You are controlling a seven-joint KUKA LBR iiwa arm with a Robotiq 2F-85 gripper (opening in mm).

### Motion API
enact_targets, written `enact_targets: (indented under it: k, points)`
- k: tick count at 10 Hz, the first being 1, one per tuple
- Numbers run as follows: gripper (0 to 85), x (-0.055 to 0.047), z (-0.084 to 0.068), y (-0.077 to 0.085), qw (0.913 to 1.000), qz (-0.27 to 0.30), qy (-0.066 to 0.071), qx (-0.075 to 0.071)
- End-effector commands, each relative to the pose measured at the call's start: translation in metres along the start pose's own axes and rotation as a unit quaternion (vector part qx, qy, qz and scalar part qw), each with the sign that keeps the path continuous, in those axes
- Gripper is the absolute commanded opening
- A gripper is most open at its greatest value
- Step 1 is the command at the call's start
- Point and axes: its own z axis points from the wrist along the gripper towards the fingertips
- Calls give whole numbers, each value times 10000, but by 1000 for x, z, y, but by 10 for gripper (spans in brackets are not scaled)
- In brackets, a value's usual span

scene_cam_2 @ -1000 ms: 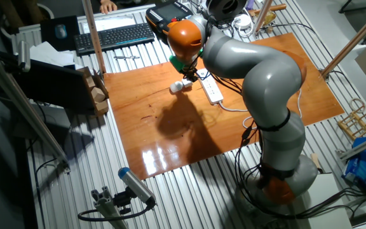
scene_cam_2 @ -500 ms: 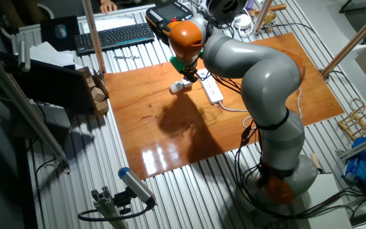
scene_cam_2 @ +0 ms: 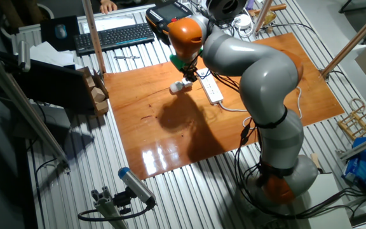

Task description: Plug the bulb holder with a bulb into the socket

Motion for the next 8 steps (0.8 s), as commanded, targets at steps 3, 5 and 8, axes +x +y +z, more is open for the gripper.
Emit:
enact_targets:
  k: [3,5,8]
  points:
    - [0,0,0,0,9999,-110,-101,74]
    - [0,0,0,0,9999,-77,90,72]
    - [0,0,0,0,9998,-124,92,103]
